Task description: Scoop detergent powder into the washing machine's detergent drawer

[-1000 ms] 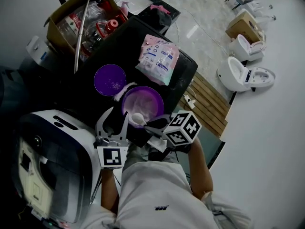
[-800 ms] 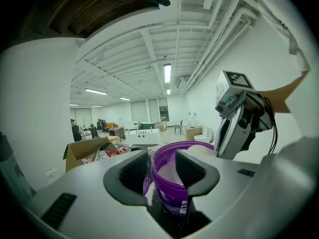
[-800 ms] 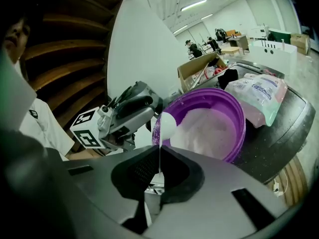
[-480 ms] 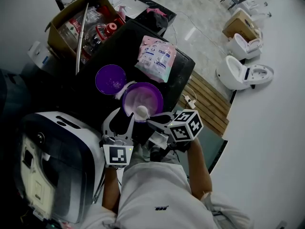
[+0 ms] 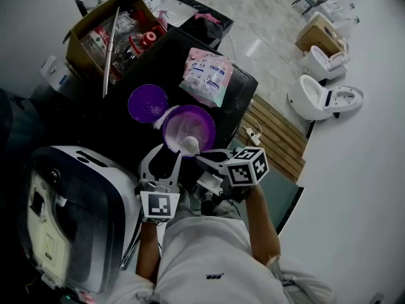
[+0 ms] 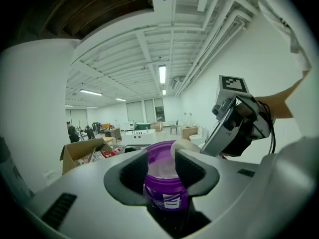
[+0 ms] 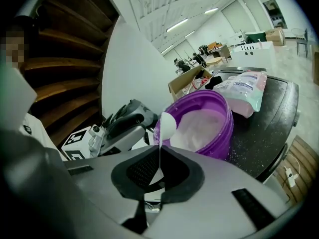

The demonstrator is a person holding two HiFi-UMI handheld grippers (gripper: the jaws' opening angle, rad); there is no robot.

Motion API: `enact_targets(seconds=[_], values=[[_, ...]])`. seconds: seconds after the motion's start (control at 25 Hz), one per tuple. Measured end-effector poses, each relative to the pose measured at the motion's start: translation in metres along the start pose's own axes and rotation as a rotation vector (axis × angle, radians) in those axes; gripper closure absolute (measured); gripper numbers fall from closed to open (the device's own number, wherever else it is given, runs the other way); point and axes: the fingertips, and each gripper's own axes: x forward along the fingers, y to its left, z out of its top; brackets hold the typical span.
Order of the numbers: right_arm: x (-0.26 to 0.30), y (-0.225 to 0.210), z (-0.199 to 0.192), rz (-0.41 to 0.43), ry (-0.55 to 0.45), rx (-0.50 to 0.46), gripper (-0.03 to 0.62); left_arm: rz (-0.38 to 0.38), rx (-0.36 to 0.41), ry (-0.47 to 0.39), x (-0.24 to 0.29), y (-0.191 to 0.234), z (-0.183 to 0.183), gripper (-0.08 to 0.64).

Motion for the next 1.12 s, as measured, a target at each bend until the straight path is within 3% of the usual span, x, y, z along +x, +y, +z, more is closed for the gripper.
enact_targets(seconds=[0.24,0.76,1.12], values=[[-0.017,0.000,0.001,0.044,0.003,-0.030,0.584,0.044,-0.004,0.013,-0.001,-0.013,0.006,0.379],[-0.058,-0.015,-0.013,0.215,0.088,-0.106,0.584,0.252,-0.047,0.104,-0.014,-0.067,0.008,0.380],[-0.081,-0.020,-0.033,0.254,0.128,-0.123,0.584,0.325,-0.102,0.112,-0.035,-0.102,0.006,0.382]])
